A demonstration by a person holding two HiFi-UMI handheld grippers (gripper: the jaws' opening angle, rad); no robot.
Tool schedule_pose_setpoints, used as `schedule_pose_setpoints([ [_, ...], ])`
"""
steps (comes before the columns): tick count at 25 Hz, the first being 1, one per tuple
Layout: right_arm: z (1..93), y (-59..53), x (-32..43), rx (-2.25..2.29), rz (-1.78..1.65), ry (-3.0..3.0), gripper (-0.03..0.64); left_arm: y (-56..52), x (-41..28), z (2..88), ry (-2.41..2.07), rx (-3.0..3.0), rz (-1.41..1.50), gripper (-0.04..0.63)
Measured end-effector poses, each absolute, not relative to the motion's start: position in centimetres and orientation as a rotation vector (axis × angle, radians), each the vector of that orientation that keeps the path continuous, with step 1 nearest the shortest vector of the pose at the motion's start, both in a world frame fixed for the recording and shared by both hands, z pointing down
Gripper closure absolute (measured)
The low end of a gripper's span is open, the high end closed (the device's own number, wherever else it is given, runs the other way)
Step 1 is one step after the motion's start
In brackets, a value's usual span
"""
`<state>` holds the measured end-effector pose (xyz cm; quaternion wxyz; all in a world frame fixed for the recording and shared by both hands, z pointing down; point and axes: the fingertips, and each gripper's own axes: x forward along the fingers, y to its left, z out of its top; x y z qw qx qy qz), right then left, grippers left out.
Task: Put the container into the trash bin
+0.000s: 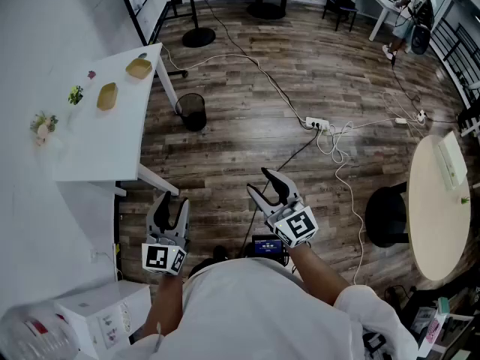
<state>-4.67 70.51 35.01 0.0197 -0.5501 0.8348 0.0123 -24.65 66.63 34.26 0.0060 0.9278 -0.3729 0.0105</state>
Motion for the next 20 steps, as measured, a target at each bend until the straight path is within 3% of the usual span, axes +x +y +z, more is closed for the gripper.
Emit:
schedule_pose_setpoints([
  [20,35.26,70.38,-4.90,-1.716,0.014,2.591,0.399,66.70,-24.90,34.85,-1.166,2.877,0.019,0.411],
])
